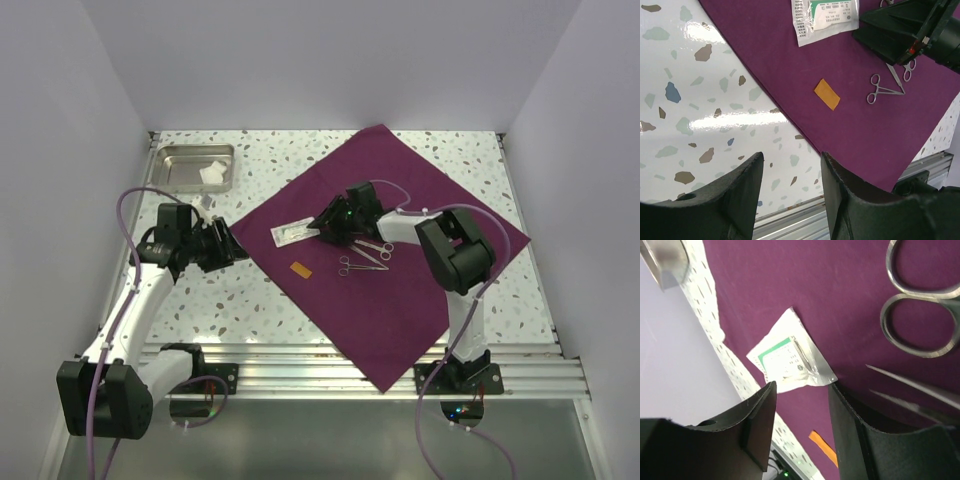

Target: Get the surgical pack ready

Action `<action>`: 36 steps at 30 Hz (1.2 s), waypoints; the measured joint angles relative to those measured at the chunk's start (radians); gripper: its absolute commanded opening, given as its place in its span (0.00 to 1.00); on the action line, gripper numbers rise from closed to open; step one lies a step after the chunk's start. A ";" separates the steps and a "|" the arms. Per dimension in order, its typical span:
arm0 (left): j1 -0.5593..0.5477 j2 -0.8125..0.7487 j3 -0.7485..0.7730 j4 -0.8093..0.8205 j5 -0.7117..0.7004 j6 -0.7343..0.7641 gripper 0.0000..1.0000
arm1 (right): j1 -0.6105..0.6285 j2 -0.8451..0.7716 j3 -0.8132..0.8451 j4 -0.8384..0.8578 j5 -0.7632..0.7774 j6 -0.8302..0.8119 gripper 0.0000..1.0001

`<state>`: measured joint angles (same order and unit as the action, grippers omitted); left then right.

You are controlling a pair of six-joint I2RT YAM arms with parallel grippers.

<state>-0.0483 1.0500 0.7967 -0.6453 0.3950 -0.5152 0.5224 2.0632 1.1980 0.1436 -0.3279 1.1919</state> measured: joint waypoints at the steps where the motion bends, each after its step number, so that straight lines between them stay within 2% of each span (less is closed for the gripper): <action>1: 0.000 0.000 0.000 0.000 0.000 0.000 0.53 | 0.000 0.007 0.005 0.010 -0.004 0.007 0.50; 11: -0.001 -0.001 0.000 0.000 0.000 0.000 0.53 | 0.003 0.093 0.091 0.077 -0.003 0.051 0.46; 20: -0.001 -0.011 -0.003 0.000 0.000 0.001 0.53 | 0.003 0.149 0.125 0.147 0.000 0.055 0.36; 27: -0.001 -0.013 -0.010 0.002 -0.001 0.003 0.53 | 0.003 0.203 0.164 0.207 -0.007 0.053 0.19; 28: -0.001 -0.013 -0.010 0.002 -0.001 0.004 0.54 | 0.003 0.212 0.172 0.215 -0.009 0.053 0.12; 31: -0.001 -0.012 -0.010 0.009 0.000 0.010 0.56 | 0.002 0.237 0.198 0.223 -0.017 0.041 0.06; 32: -0.001 -0.011 -0.010 0.014 0.000 0.010 0.56 | 0.001 0.242 0.206 0.221 -0.024 0.035 0.01; 36: -0.001 0.006 -0.009 0.040 0.005 0.011 0.62 | -0.002 0.246 0.230 0.216 -0.054 0.009 0.00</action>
<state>-0.0494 1.0561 0.7876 -0.6048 0.3996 -0.5041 0.5201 2.3093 1.4284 0.3592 -0.3820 1.2007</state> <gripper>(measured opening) 0.587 0.010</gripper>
